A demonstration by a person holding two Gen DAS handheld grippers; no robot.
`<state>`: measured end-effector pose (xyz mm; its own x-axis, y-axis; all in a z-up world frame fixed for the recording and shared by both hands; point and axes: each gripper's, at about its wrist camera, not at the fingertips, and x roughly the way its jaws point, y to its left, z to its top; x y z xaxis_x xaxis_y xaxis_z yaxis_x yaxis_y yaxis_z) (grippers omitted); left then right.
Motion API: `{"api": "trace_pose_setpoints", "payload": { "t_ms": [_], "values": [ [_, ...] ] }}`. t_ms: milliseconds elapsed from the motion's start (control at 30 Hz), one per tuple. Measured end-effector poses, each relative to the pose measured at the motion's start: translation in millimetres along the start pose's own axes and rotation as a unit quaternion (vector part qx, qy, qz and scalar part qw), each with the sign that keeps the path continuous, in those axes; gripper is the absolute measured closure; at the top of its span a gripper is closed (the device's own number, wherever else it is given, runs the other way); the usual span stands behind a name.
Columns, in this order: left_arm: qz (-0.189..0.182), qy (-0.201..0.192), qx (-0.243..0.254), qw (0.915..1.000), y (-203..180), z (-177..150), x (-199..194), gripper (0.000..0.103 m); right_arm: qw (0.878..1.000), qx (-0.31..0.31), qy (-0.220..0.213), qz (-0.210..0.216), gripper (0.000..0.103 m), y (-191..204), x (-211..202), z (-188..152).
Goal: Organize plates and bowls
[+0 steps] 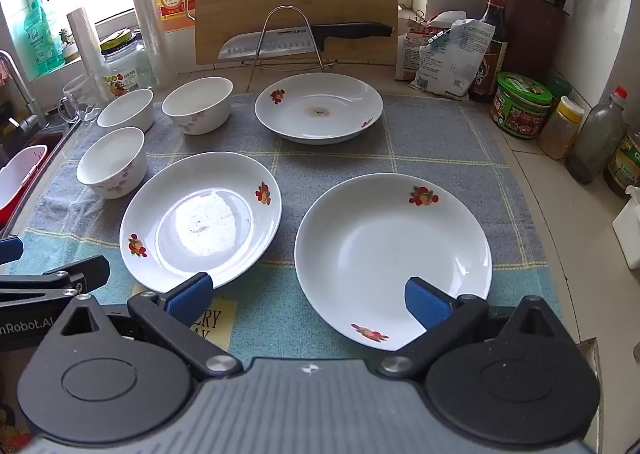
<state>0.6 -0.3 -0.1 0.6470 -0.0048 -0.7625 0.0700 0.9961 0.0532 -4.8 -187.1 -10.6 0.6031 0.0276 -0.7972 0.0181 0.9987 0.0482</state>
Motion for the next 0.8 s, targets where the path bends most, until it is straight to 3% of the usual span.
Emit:
{"api": "trace_pose_setpoints", "payload": {
  "t_ms": [800],
  "values": [
    [0.000,-0.008,-0.008,0.9999,1.6,1.5,-5.8,0.001,1.000,0.000,-0.006,0.001,0.000,0.1,-2.4,-0.1]
  ]
}}
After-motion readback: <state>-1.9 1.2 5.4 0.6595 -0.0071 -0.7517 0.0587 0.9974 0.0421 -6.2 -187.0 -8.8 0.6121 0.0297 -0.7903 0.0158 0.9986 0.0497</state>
